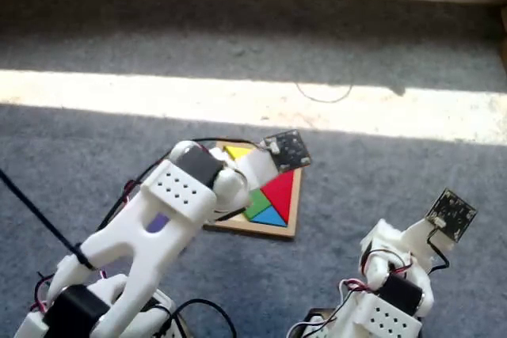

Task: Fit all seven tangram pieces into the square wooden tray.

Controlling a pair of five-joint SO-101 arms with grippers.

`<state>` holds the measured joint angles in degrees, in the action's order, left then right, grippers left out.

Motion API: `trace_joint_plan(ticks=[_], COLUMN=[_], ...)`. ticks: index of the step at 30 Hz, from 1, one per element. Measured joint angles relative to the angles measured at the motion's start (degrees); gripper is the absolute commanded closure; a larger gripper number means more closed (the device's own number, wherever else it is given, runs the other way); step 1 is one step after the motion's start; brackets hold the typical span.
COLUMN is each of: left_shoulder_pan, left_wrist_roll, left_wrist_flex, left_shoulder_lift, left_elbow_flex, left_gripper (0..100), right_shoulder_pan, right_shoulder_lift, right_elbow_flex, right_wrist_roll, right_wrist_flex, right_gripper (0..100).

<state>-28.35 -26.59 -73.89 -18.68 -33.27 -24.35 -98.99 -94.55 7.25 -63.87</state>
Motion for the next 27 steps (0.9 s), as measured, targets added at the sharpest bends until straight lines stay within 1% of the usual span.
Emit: trace_joint_plan(ticks=[4,9,19,21,25,27], left_shoulder_pan=[0.0,0.0,0.0,0.0,0.0,0.0], left_wrist_roll=[0.0,0.0,0.0,0.0,0.0,0.0], left_wrist_flex=[0.5,2.1,7.6,8.4,8.7,8.7], left_shoulder_lift=[9.8,17.6,25.2,26.0,26.5,26.5], left_elbow_flex=[6.5,12.0,13.3,13.3,13.3,13.3], left_gripper=[99,99,99,96,86,83], right_shoulder_pan=[0.0,0.0,0.0,0.0,0.0,0.0], right_shoulder_lift=[0.0,0.0,0.0,0.0,0.0,0.0], right_elbow_flex=[0.0,0.0,0.0,0.0,0.0,0.0], right_wrist_roll=[0.0,0.0,0.0,0.0,0.0,0.0], right_wrist_flex=[0.0,0.0,0.0,0.0,0.0,0.0], right_gripper=[99.4,99.4,99.4,99.4,99.4,99.4])
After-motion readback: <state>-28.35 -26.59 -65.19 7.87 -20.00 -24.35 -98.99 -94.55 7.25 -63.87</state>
